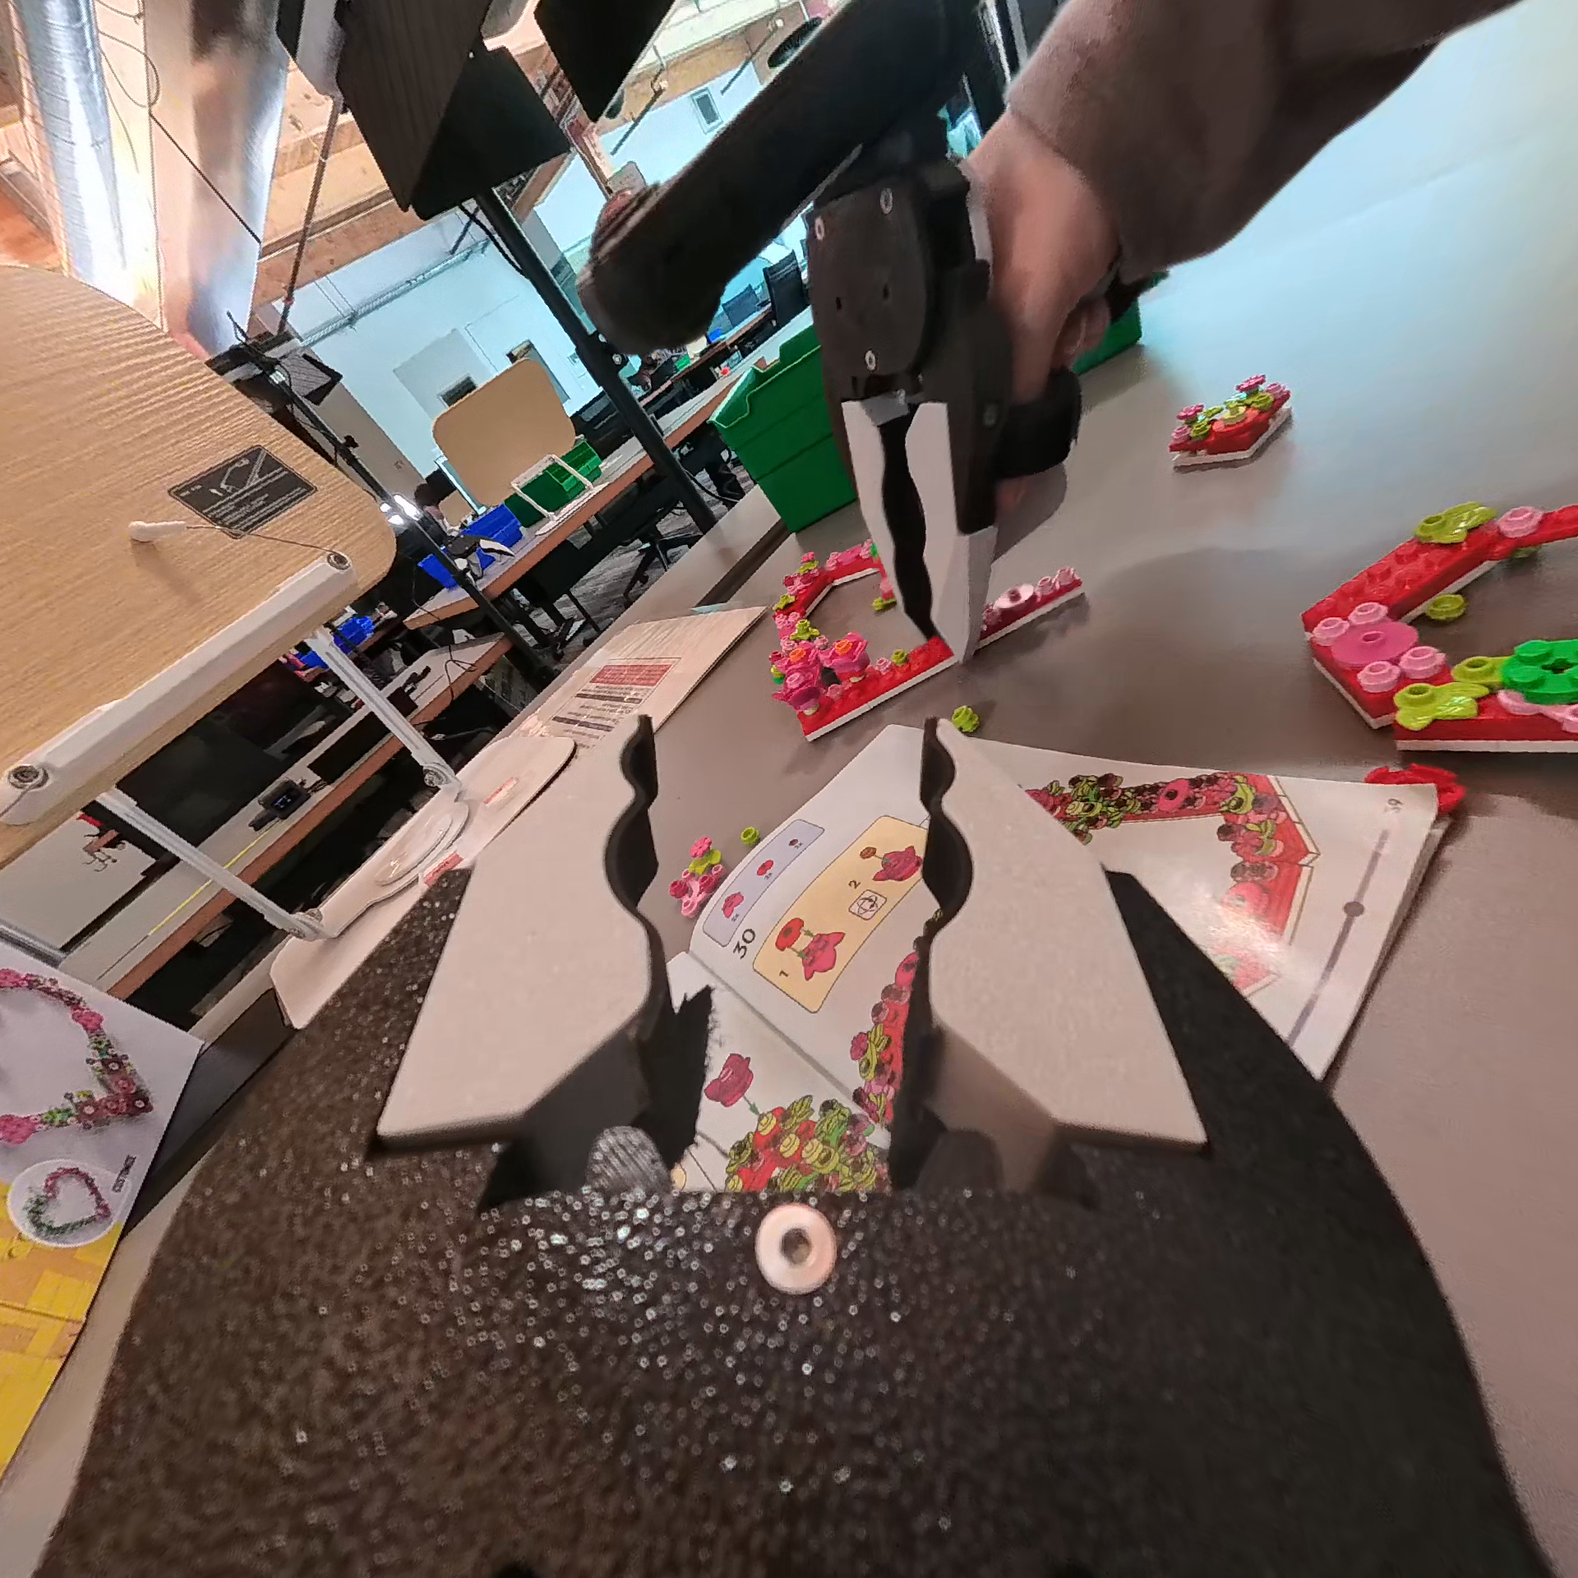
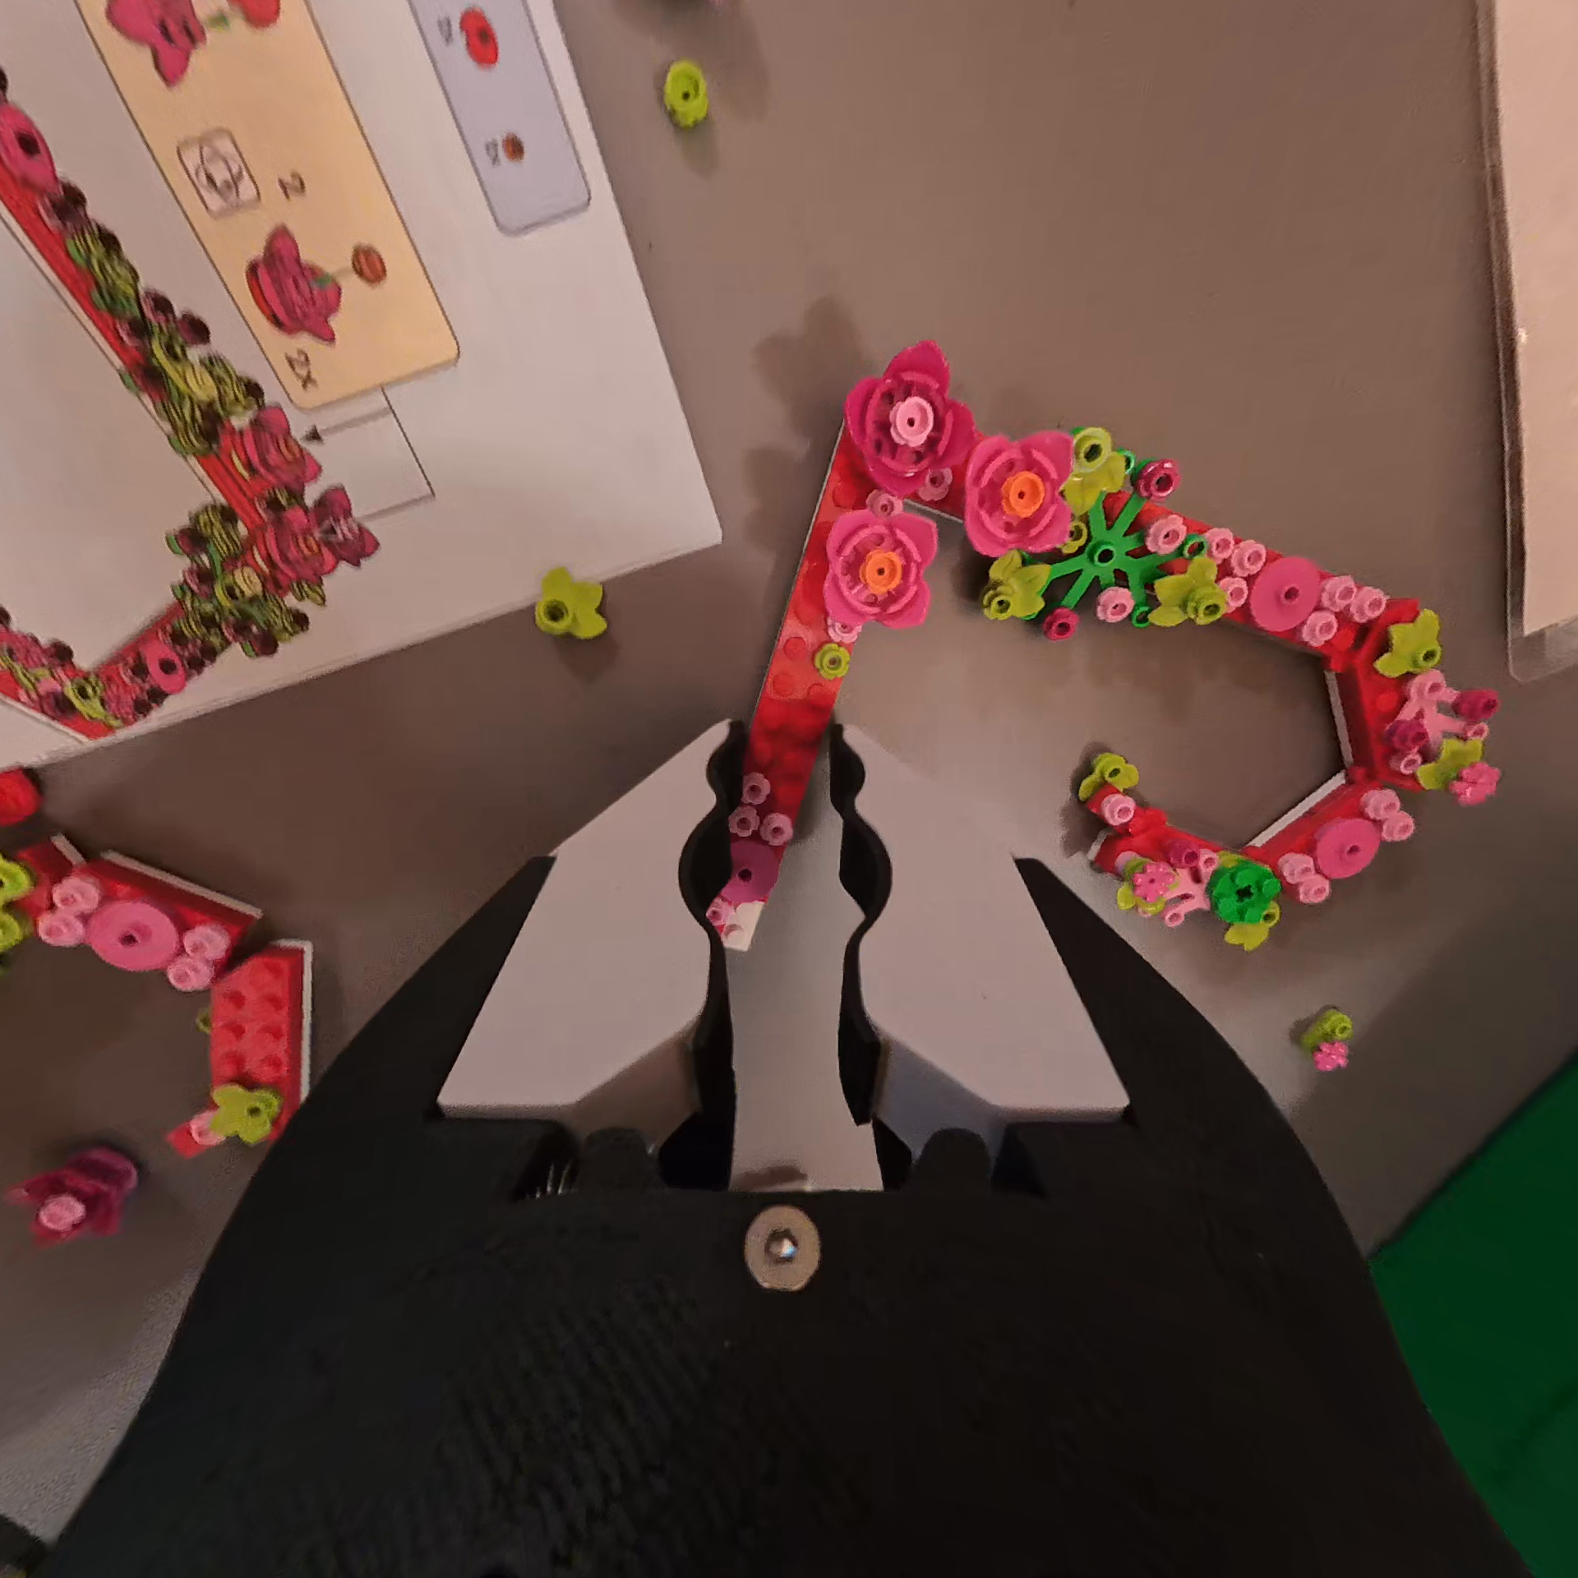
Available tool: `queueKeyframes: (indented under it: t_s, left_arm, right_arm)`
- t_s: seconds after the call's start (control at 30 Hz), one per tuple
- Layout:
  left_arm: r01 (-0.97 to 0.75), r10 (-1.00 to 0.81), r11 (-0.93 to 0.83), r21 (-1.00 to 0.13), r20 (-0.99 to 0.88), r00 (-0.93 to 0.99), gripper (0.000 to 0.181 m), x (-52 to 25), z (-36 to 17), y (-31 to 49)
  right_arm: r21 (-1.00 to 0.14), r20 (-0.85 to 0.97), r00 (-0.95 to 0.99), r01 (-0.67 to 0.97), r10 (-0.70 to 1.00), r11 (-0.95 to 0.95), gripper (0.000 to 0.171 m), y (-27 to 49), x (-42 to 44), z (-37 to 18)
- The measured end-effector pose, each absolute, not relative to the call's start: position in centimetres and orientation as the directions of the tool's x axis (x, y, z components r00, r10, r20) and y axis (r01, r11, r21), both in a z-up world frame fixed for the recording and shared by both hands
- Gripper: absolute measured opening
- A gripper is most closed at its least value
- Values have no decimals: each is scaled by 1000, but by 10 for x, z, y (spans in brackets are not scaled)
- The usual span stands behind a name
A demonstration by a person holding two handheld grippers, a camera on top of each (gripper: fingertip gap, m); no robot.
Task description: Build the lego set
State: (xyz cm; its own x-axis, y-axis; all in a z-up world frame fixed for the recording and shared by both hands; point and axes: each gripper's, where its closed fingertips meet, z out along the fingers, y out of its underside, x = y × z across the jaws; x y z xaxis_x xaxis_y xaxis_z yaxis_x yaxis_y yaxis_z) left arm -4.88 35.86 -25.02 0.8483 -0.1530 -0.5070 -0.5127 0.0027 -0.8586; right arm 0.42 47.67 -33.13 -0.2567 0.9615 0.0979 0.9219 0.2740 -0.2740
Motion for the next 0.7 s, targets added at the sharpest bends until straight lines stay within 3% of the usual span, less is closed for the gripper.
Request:
queueKeyframes:
  t_s: [0.03, 0.33, 0.5, 0.7]
  left_arm:
    - [-513, -153, 2, -859, -507, 848, 60, -49, -251, 359]
    - [-509, -155, -5, -861, -502, 851, 60, -50, -252, 360]
    - [-515, -158, -4, -857, -507, 847, 60, -49, -253, 360]
    - [-520, -160, -3, -854, -513, 844, 60, -48, -253, 360]
  right_arm:
    - [-252, 106, -279, 921, 955, 297, 16, 478, 8, -331]
    - [29, 144, -566, 822, 811, 569, 14, 494, 63, -332]
    - [249, 154, -807, 590, 570, 768, 14, 518, 100, -332]
    - [449, 183, -949, 312, 255, 838, 15, 550, 114, -331]
